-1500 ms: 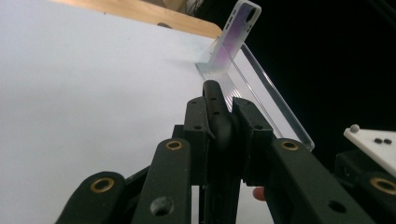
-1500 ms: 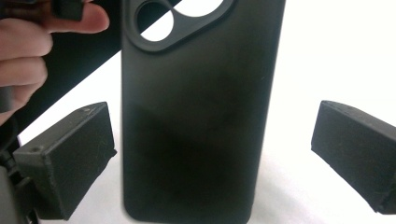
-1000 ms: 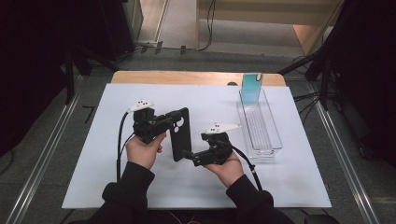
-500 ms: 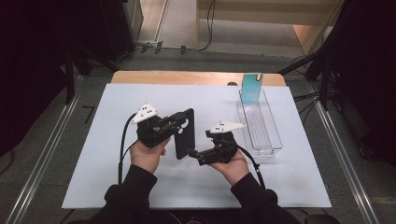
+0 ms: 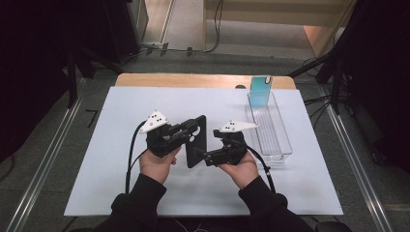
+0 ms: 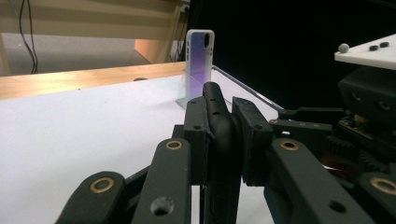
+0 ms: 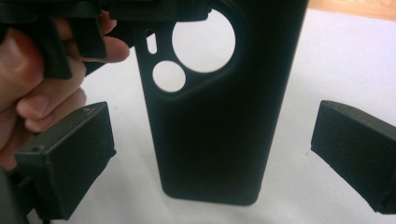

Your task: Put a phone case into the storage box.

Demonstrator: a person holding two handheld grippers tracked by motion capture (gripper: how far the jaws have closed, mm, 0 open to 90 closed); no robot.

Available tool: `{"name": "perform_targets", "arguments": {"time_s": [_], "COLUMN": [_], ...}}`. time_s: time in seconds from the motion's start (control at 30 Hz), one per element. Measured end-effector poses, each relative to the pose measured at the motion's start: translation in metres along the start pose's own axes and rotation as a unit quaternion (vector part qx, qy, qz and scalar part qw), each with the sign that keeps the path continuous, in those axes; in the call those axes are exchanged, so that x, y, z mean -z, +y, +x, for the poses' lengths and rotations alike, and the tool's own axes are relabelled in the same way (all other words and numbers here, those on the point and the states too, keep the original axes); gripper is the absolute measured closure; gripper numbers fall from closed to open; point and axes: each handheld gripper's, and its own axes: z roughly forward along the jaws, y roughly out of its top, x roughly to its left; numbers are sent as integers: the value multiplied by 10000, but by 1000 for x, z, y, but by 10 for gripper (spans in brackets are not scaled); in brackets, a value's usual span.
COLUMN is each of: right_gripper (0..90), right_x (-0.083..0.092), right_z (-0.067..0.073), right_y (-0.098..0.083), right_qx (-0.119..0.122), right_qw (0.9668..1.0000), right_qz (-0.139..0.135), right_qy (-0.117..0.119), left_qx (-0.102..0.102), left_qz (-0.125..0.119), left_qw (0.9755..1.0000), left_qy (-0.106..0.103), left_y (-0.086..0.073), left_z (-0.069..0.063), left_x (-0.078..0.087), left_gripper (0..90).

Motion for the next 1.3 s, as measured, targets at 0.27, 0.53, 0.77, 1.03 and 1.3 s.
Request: {"name": "perform_targets", "arguments": {"time_s": [0.27, 0.53, 0.77, 1.03, 1.3], "right_gripper": [0, 0, 110, 124, 126], "right_x": [-1, -4, -3, -2, 0], "right_z": [2, 5, 5, 5, -2], "right_y": [3, 3, 2, 2, 2], "right_qx": [-35, -58, -49, -51, -182], "right_qw": [9999, 9997, 9997, 9997, 9993], "right_qz": [-21, -25, -61, -97, -95], "right_qy": [-155, -235, -236, -208, -308], "left_qx": [-6, 53, 49, 127, 285], "left_qz": [69, 149, 174, 223, 171], "left_qw": [9999, 9998, 9997, 9994, 9993], "left_qy": [-72, -144, -175, -236, -159], "left_y": [-3, -6, -8, -5, 2], "left_z": [-10, -18, -23, -22, -19], "left_x": [-3, -5, -7, -7, -1], "left_gripper": [771, 771, 770, 765, 564]}}
